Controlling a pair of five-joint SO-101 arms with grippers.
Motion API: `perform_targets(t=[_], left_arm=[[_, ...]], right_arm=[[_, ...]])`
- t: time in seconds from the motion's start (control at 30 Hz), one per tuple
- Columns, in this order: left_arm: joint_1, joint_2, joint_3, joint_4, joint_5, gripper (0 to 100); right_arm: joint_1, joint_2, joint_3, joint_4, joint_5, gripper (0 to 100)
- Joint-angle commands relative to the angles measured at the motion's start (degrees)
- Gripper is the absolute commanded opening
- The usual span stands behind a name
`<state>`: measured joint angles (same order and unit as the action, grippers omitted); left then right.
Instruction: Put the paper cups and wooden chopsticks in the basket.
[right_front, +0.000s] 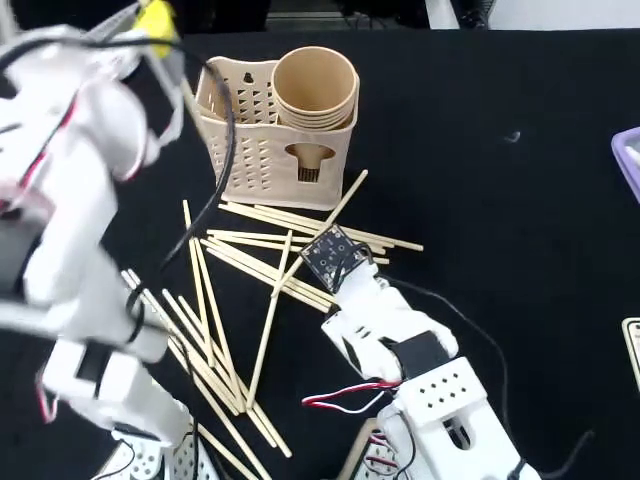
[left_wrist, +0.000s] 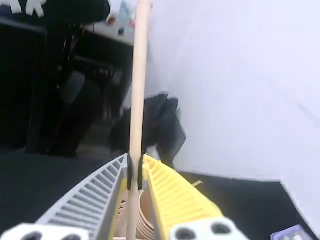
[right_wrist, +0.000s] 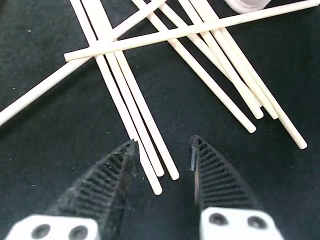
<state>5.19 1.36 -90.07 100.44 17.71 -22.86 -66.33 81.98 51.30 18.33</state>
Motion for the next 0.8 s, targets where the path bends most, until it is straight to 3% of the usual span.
perform_targets(t=[0.0,0.17,0.27,0.47,0.77], left_arm=[[0.4,-8.6,11.6,0.4,0.6,3],[0.7,-20.2,30.1,-0.9,6.2,3],[0.3,-24.7,39.3,-7.4,6.8,3],[0.2,-28.6,64.0,-29.5,2.5,3],[0.8,-32.7,95.6,-68.1,2.5,3]], right_arm=[[-0.4,-1.3,-0.4,-1.0,0.5,17.2],[-0.4,-1.3,-0.4,-1.0,0.5,17.2],[-0.5,-1.3,-0.3,-1.0,0.5,17.2],[-0.5,-1.3,-0.3,-1.0,0.5,17.2],[-0.5,-1.3,-0.3,-1.0,0.5,17.2]])
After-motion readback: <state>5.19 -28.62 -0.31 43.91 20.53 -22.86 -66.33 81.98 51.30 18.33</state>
